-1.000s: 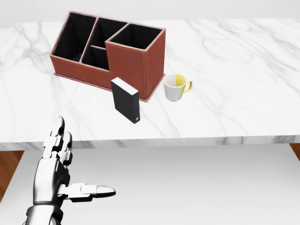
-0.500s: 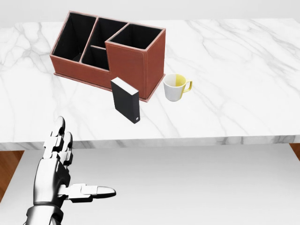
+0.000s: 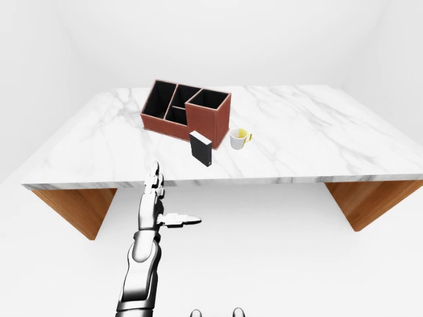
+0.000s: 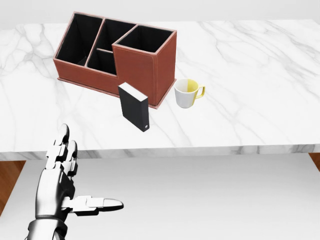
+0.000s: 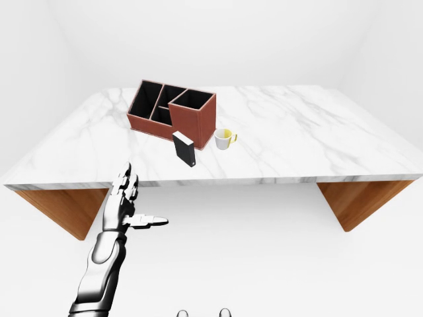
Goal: Pick up the book and place it in the right compartment of the caddy.
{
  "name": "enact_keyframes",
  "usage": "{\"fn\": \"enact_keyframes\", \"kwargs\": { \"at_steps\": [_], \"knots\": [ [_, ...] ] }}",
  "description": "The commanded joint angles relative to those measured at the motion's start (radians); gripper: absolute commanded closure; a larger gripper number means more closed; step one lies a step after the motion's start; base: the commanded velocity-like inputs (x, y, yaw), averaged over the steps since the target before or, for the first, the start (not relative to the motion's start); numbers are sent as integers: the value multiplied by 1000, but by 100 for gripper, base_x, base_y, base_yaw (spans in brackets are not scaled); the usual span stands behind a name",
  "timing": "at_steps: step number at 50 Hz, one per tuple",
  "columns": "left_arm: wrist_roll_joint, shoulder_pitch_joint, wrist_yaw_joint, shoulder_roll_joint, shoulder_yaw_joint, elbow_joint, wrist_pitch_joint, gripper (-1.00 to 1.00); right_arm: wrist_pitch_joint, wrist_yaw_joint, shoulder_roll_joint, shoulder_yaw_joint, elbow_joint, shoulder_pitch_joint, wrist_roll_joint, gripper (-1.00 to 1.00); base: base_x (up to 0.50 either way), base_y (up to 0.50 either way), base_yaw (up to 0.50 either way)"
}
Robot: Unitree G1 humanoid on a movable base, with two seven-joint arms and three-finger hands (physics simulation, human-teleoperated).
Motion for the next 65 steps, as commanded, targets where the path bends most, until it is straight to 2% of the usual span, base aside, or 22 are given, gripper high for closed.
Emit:
{"fn": "enact_keyframes", "kwargs": {
  "at_steps": [1,4,6,16,20,25,27,33,37,40,57,65],
  "knots": [
    [-3,4,-3,0,-1,-11,3,-100,0,1,-2,1,17,6,18,-100,0,0,0],
    [-3,7,-3,0,-2,-20,7,-100,0,0,-1,-3,11,13,33,-100,0,0,0],
    [-4,2,-5,0,0,-8,-1,-100,0,-1,-3,-7,11,13,37,-100,0,0,0],
    [-3,6,-6,-1,-2,-17,-1,-100,0,1,-7,-16,18,20,72,-100,0,0,0],
    [-3,12,-7,-1,-3,-29,5,-100,0,-2,-10,-18,19,21,78,-100,0,0,0],
    [-3,8,-7,-1,-2,-19,-1,-100,0,1,-10,-16,26,18,69,-100,0,0,-19],
    [-3,12,-8,-1,-3,-29,5,-100,0,0,-8,-18,18,21,75,-100,0,0,-29],
    [0,10,-6,-2,-3,-23,2,-100,0,4,-9,-16,22,20,69,-100,0,0,-45],
    [1,18,-6,-3,-6,-39,10,-100,0,8,-8,-19,23,20,68,-100,0,0,-47],
    [2,12,-6,-2,-4,-21,-1,-100,0,12,-9,-13,31,15,58,-100,0,0,-47],
    [3,9,-4,-2,-4,-24,3,-100,0,10,-10,-12,27,15,60,-100,0,0,-47],
    [2,5,-5,-1,-3,-13,-1,-100,0,10,-10,-14,24,18,63,-100,0,0,-46]
  ]
}}
